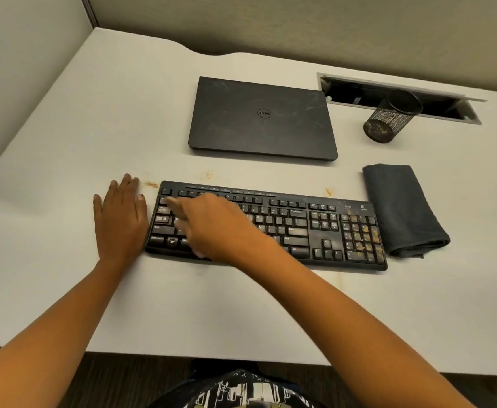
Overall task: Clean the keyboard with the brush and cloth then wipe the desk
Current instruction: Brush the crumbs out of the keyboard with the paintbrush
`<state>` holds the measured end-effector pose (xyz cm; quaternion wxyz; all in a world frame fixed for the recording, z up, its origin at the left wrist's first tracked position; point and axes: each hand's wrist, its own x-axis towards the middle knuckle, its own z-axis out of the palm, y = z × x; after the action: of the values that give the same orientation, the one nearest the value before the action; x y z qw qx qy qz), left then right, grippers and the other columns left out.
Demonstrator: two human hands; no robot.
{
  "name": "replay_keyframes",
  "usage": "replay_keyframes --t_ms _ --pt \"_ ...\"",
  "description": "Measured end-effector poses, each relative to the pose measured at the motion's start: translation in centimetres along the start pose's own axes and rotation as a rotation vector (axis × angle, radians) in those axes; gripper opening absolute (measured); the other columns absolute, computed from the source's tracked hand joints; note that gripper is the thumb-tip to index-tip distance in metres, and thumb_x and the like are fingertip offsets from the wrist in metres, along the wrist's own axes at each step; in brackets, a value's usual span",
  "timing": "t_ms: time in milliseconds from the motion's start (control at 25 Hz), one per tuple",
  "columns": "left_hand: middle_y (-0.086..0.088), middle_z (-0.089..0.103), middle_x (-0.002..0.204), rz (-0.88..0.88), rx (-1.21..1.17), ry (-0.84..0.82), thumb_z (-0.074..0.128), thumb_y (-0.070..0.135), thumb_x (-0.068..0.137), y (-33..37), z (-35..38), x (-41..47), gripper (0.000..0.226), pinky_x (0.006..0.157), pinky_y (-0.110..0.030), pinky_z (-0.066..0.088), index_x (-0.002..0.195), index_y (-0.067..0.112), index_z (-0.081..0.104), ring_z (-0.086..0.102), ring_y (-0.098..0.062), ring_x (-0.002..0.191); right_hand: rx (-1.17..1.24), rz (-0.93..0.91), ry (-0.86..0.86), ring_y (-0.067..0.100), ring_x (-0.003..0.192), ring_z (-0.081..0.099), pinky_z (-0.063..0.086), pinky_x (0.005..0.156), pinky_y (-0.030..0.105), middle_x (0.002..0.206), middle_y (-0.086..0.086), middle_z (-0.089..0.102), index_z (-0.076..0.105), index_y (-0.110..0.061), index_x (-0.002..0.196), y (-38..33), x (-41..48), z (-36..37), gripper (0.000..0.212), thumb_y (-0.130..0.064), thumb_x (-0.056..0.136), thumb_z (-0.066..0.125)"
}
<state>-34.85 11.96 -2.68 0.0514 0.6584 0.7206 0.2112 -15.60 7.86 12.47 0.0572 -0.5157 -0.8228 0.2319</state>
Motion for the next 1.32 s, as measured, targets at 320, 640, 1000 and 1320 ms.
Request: replay_keyframes --t_ms 320,640,1000,1320 --pt "-0.011 0.040 0.152 -0.003 0.001 0.016 0.033 0.018 0.105 0.0 0.2 0.0 0.041 0.117 -0.052 0.013 0.143 0.008 0.043 0.029 -0.030 0.143 -0.128 0.368 -0.125 0.014 0.065 0.053 0.045 0.059 0.028 0.076 -0.001 0.054 0.050 -0.020 0.083 10.0 -6.7 -3.9 0.020 -0.034 0.098 0.050" --pt "-0.011 0.038 0.154 -0.005 -0.015 0.004 0.032 0.019 0.105 0.1 0.1 0.0 0.042 0.118 -0.050 0.010 0.145 0.009 0.041 0.027 -0.030 0.145 0.347 0.506 0.460 0.011 0.055 0.057 0.050 0.052 0.024 0.067 0.001 0.060 0.054 -0.014 0.076 9.7 -8.7 -1.4 0.027 -0.025 0.100 0.047" --pt "-0.010 0.038 0.154 -0.008 -0.017 0.006 0.033 0.019 0.105 0.0 0.1 -0.2 0.042 0.118 -0.051 0.011 0.145 0.009 0.042 0.027 -0.030 0.145 0.384 0.464 0.599 0.013 0.043 0.053 0.041 0.039 0.026 0.051 0.002 0.055 0.049 -0.008 0.070 7.3 -10.3 2.6 0.039 -0.022 0.104 0.036" --pt "-0.011 0.040 0.152 -0.002 -0.025 0.015 0.035 0.018 0.104 0.2 0.0 -0.2 0.041 0.117 -0.051 0.013 0.143 0.009 0.044 0.028 -0.030 0.144 0.357 0.475 0.573 0.022 0.046 0.051 0.042 0.042 0.040 0.050 0.003 0.052 0.054 -0.008 0.068 7.0 -11.7 3.6 0.038 -0.023 0.102 0.043"
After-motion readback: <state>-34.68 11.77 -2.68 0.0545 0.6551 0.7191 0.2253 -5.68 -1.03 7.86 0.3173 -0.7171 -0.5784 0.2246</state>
